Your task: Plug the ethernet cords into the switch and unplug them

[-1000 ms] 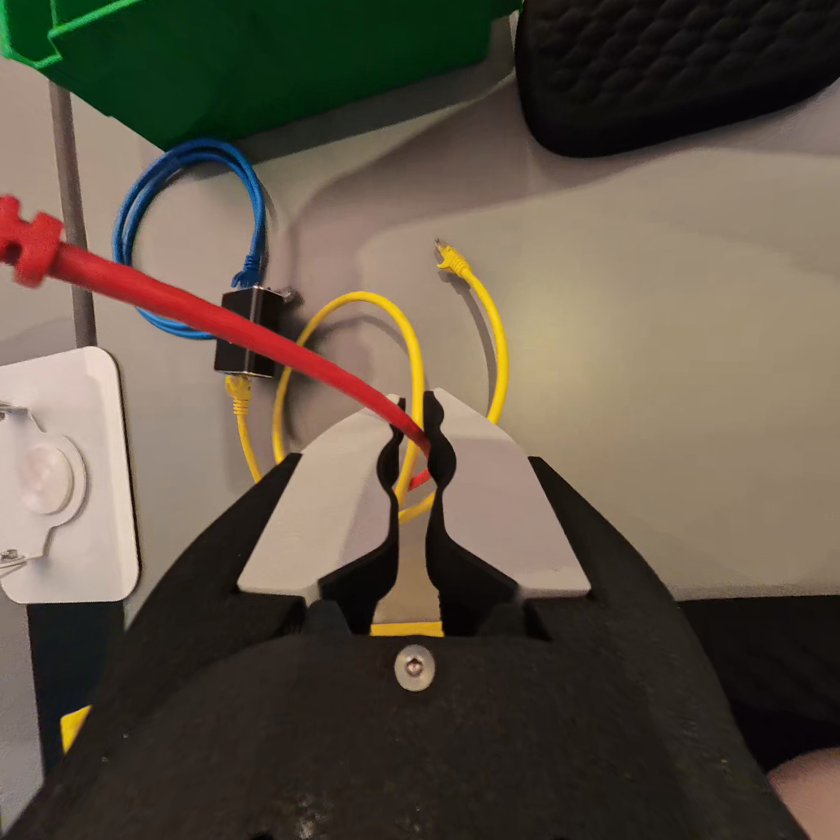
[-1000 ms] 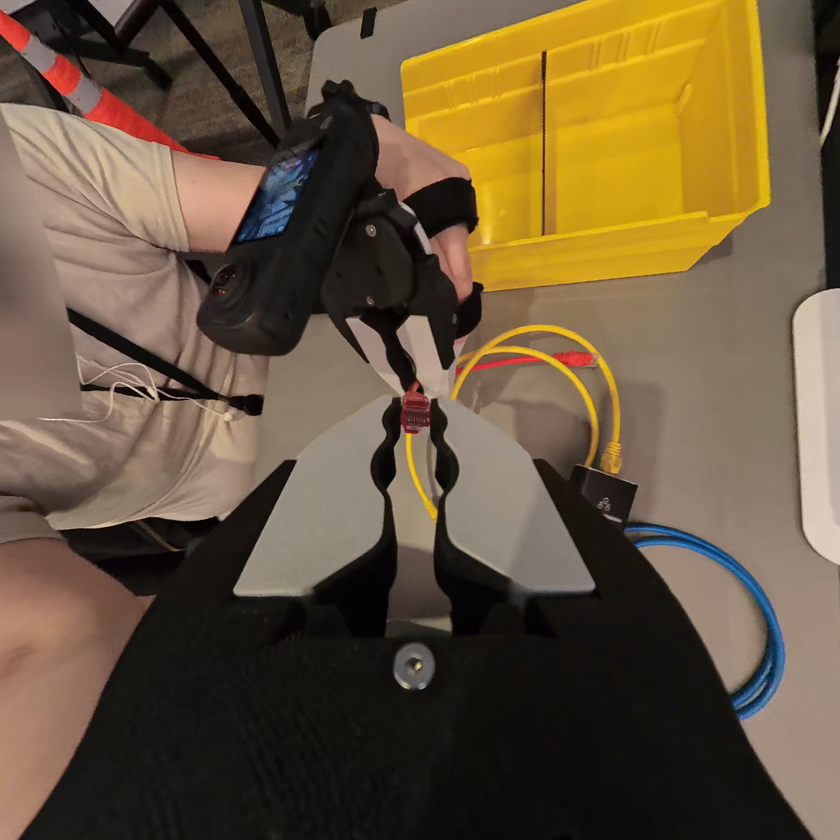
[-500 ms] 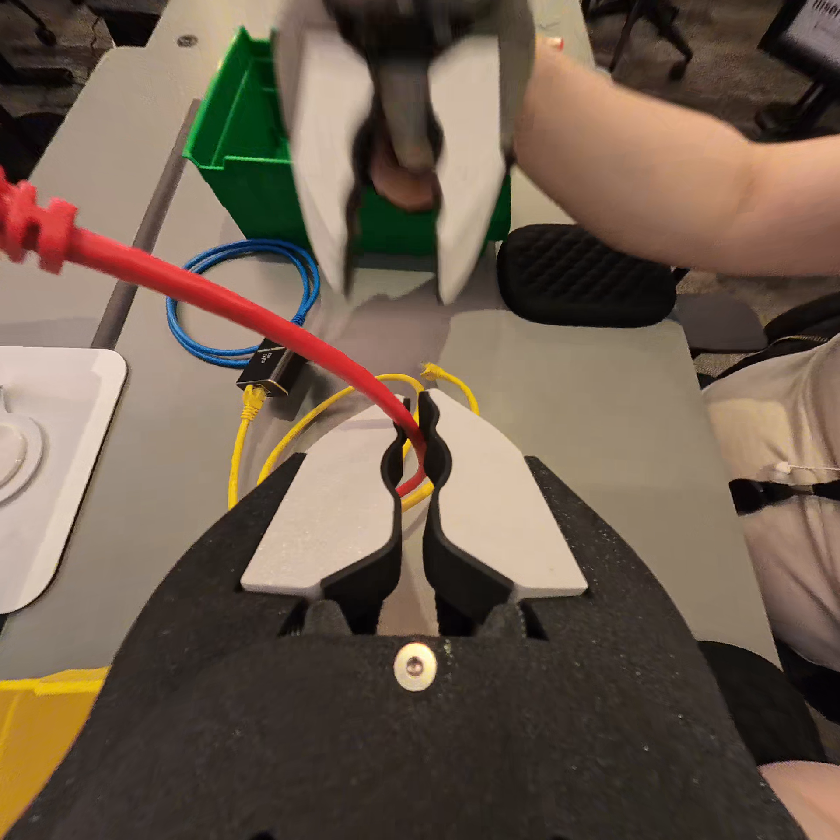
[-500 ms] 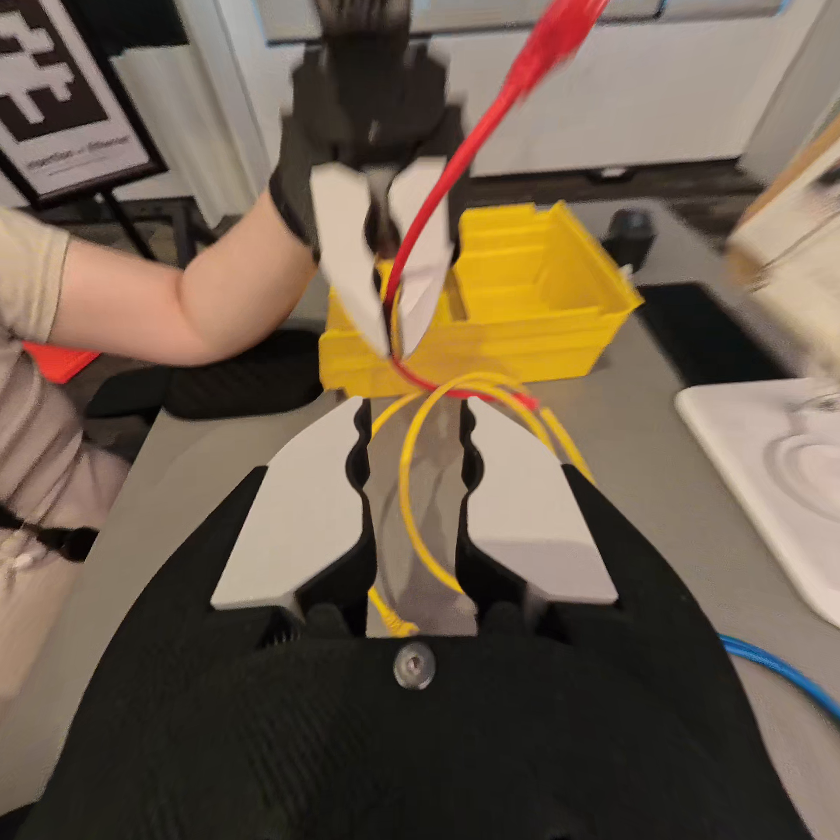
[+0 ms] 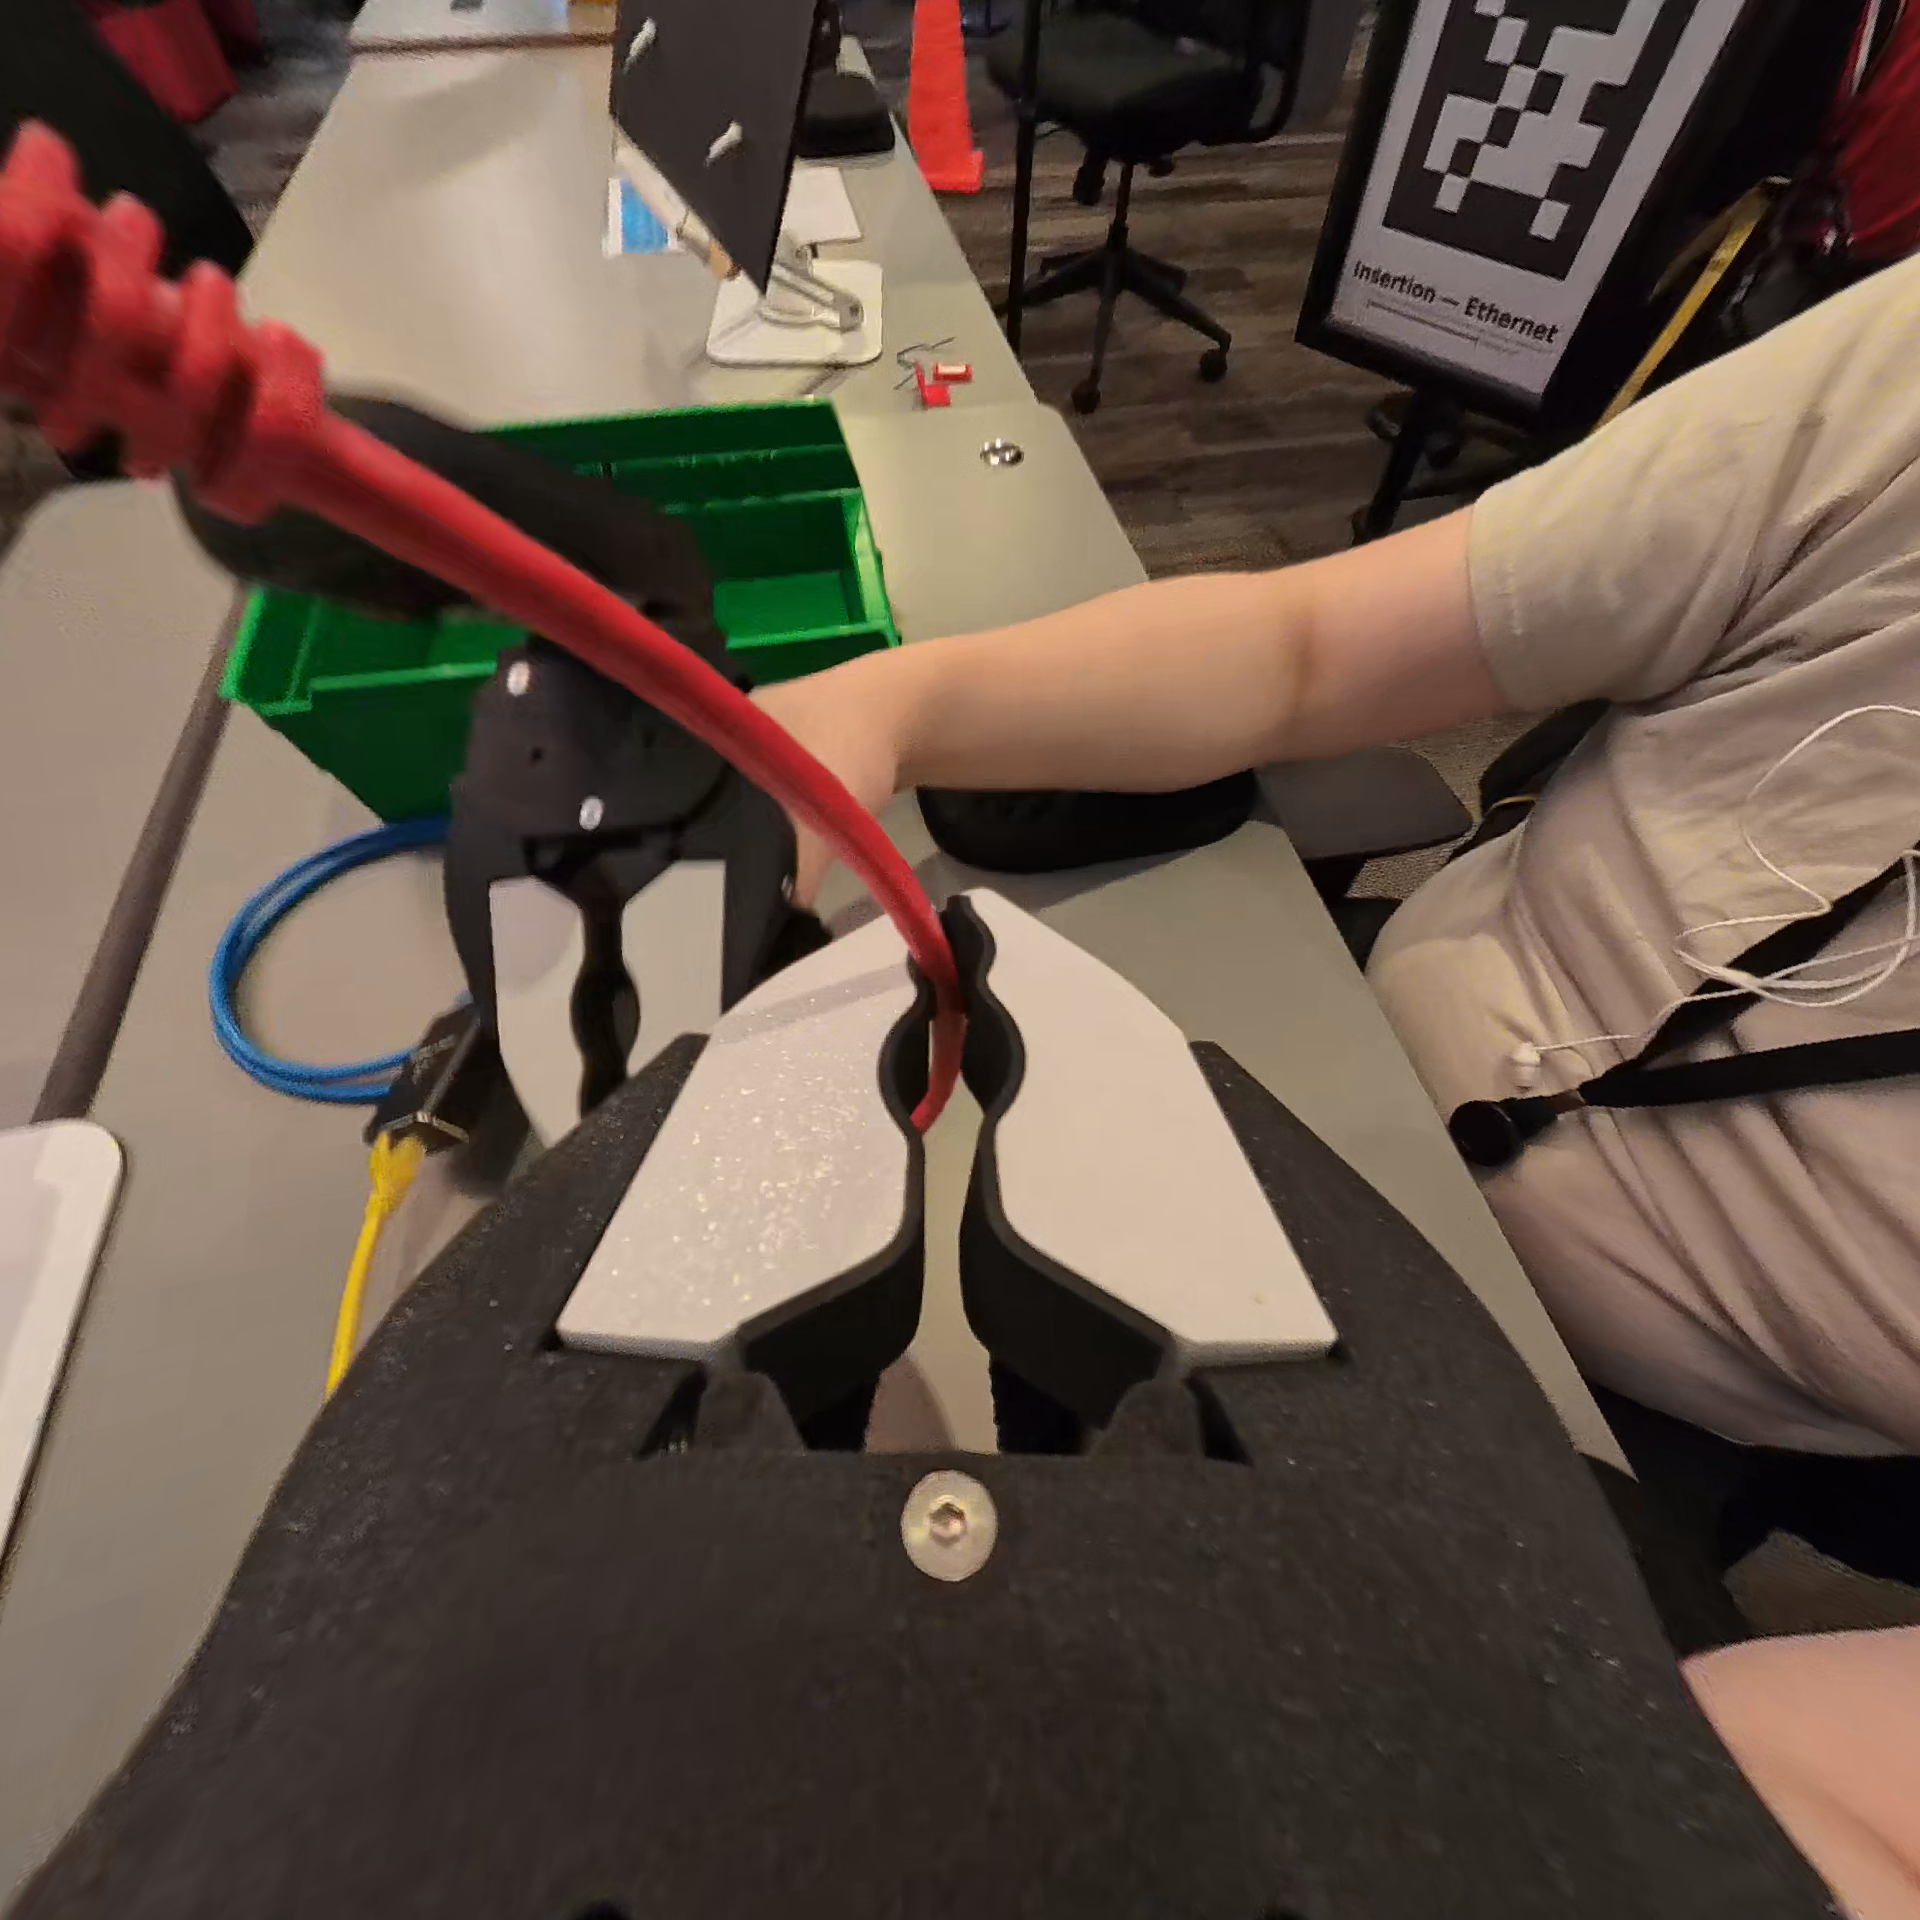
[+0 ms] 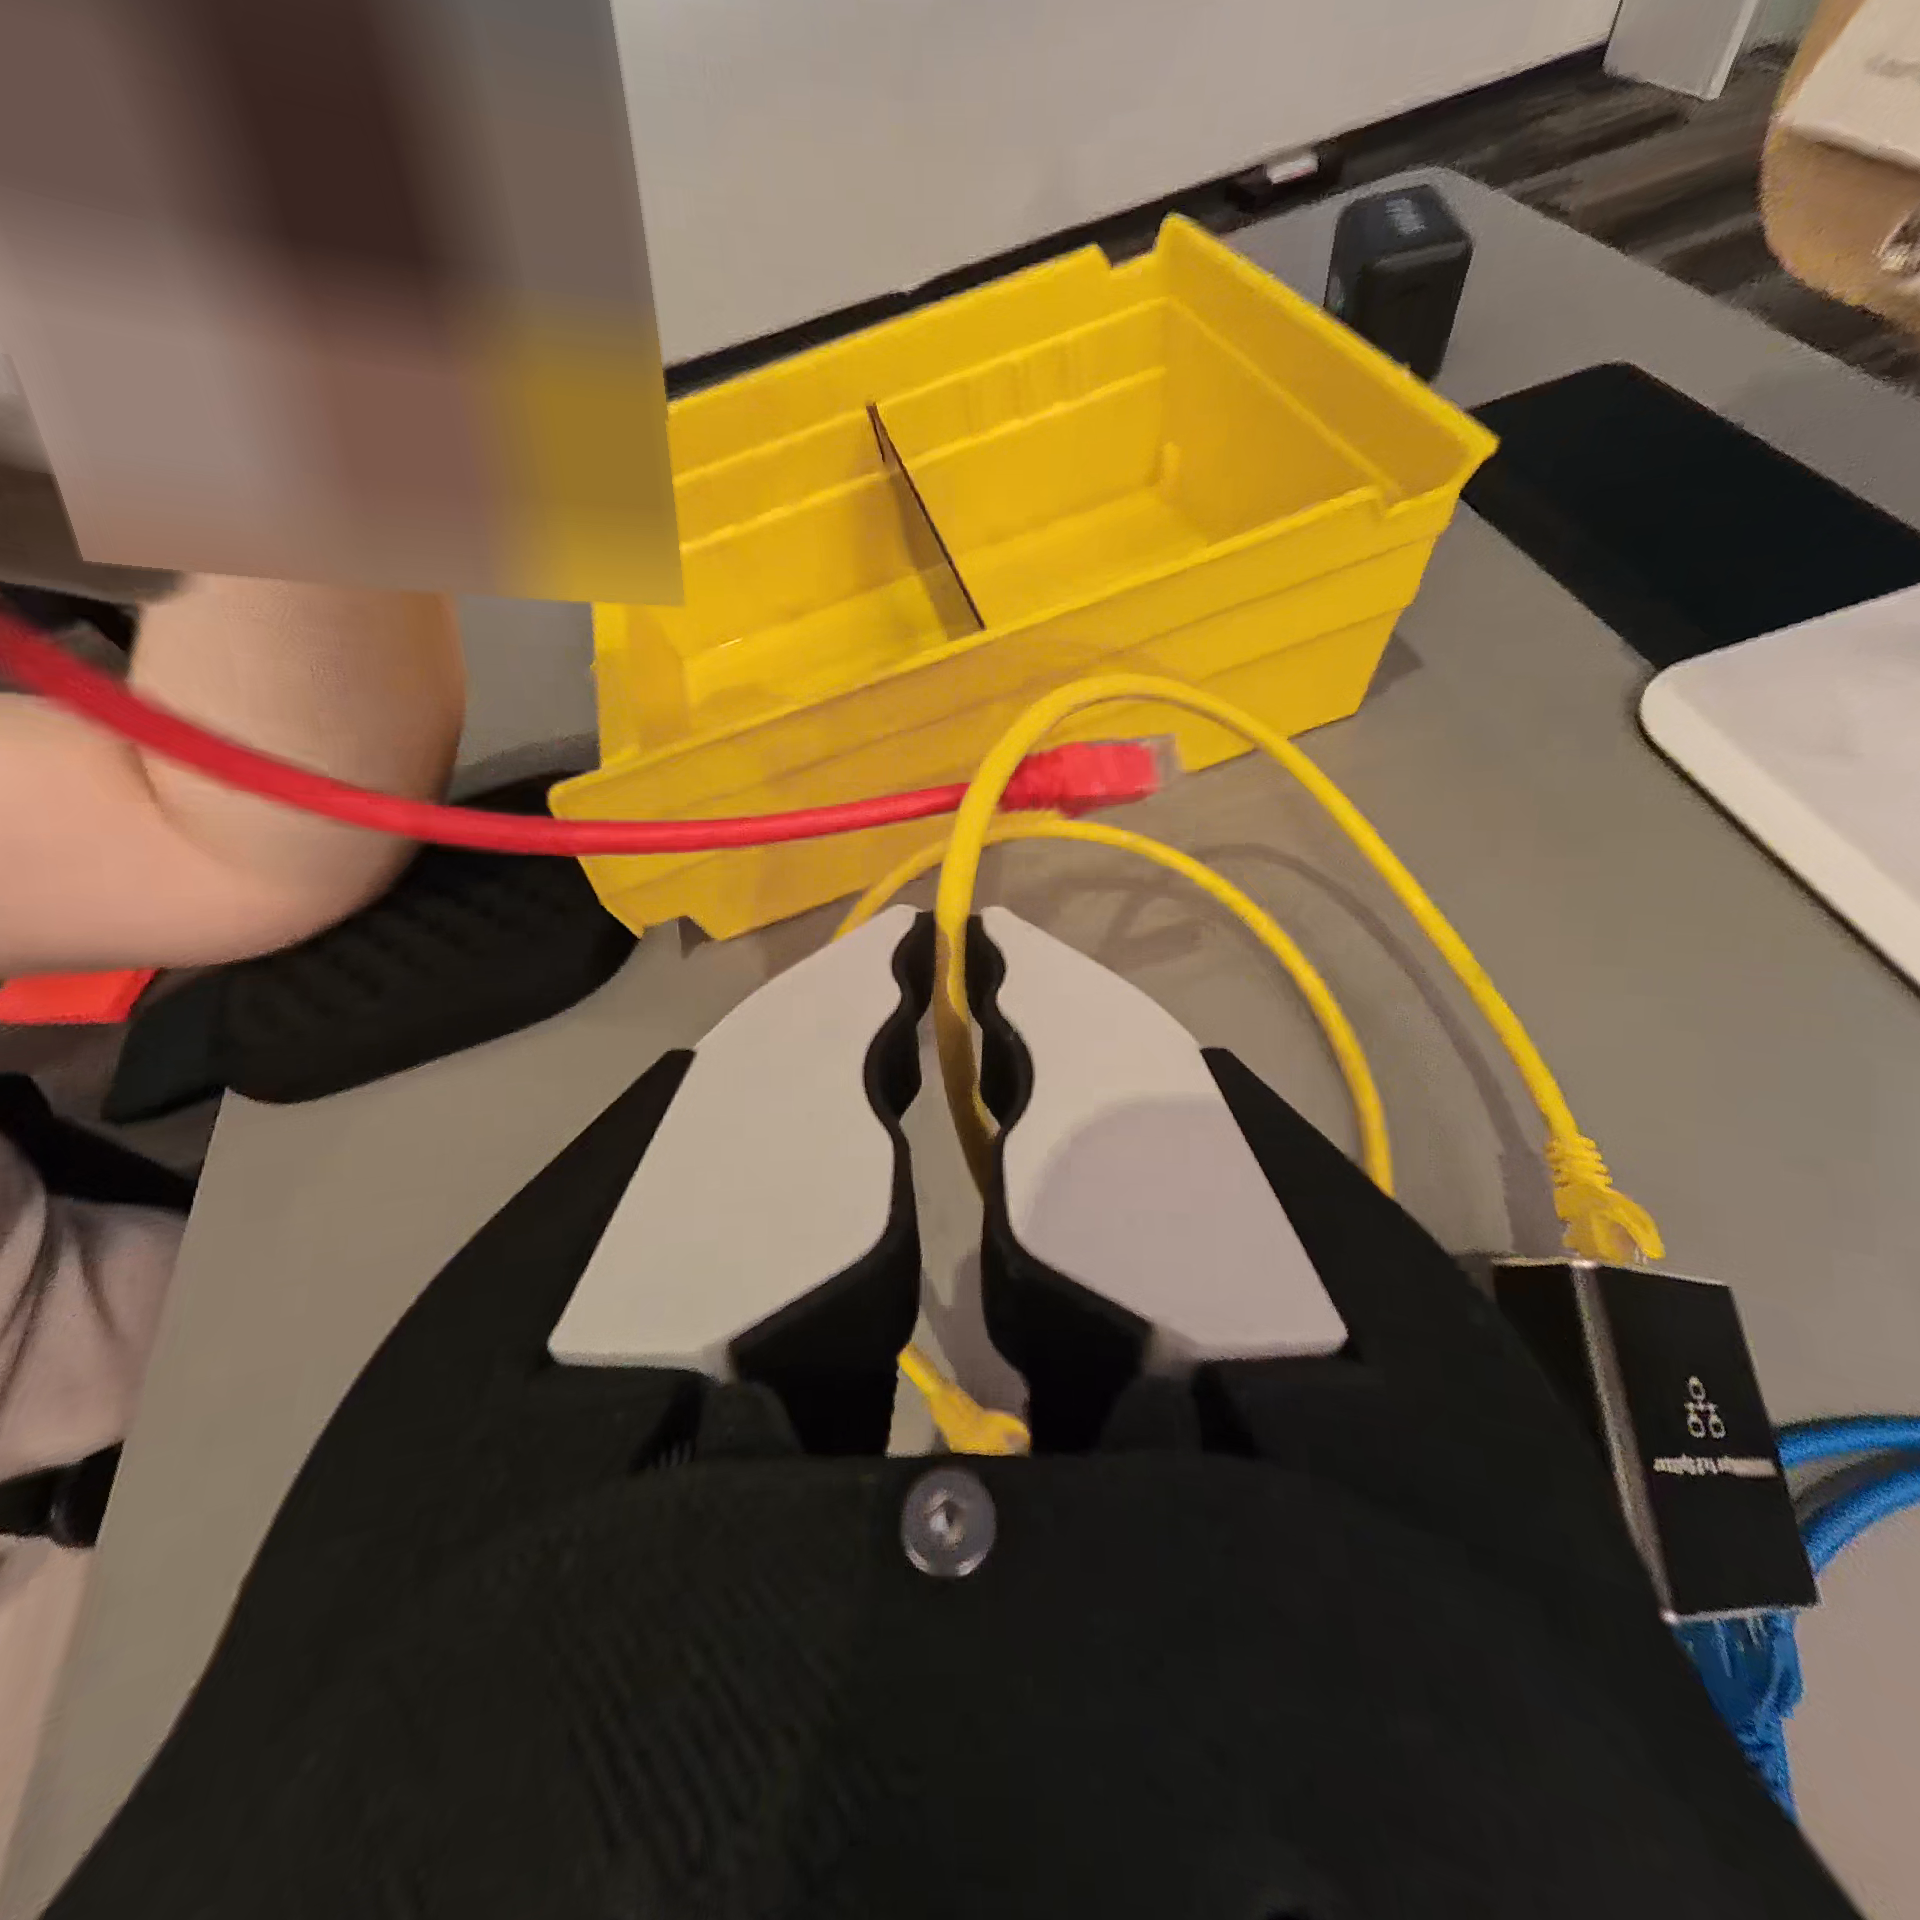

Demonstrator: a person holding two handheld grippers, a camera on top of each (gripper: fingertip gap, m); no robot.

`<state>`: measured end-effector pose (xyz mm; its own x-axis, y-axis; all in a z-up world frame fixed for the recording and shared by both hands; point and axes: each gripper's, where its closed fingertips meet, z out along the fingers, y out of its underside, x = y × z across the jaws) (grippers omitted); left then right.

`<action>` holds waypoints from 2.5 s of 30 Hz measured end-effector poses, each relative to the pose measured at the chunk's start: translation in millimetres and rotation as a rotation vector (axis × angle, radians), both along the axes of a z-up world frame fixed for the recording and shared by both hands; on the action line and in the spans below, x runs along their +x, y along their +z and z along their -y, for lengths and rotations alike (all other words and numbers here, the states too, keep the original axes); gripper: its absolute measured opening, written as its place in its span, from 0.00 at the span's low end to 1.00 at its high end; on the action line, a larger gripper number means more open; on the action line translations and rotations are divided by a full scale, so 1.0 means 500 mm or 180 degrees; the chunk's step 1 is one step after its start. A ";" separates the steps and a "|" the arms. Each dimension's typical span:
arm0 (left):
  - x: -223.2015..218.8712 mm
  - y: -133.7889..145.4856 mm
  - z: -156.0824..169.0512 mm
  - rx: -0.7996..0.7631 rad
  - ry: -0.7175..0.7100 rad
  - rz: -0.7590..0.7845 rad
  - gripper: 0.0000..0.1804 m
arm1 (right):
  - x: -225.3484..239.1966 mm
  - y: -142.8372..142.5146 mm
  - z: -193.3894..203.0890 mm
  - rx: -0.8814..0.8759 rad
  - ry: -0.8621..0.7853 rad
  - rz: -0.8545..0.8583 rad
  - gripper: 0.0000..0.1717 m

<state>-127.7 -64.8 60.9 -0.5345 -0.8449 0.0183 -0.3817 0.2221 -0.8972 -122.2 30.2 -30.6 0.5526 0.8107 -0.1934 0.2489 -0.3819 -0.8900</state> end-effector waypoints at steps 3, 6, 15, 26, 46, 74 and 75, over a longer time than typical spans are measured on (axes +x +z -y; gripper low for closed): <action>0.002 0.036 0.022 0.0057 0.0002 0.0235 0.02 | 0.003 -0.069 0.001 -0.0229 0.0048 0.0581 0.04; -0.012 0.089 0.027 -0.0154 0.0078 0.0525 0.00 | -0.021 -0.146 0.038 -0.0494 0.0455 0.0815 0.04; -0.012 0.098 -0.052 -0.0136 0.0763 0.0587 0.00 | 0.031 0.052 0.037 0.0469 0.0230 0.0122 0.19; 0.084 0.035 -0.073 0.0325 0.1095 0.0505 0.00 | -0.001 0.369 0.084 0.1659 -0.0157 -0.0545 0.22; 0.010 0.126 -0.143 -0.0653 0.1389 0.1015 0.20 | 0.107 0.253 0.024 0.2541 -0.0702 0.1736 0.03; 0.007 0.083 -0.184 -0.0837 0.1494 0.0722 0.07 | 0.069 0.246 0.014 0.2521 -0.0616 0.1233 0.14; 0.003 0.083 -0.193 -0.0885 0.1541 0.0723 0.07 | 0.057 0.251 0.022 0.2424 -0.0536 0.1032 0.14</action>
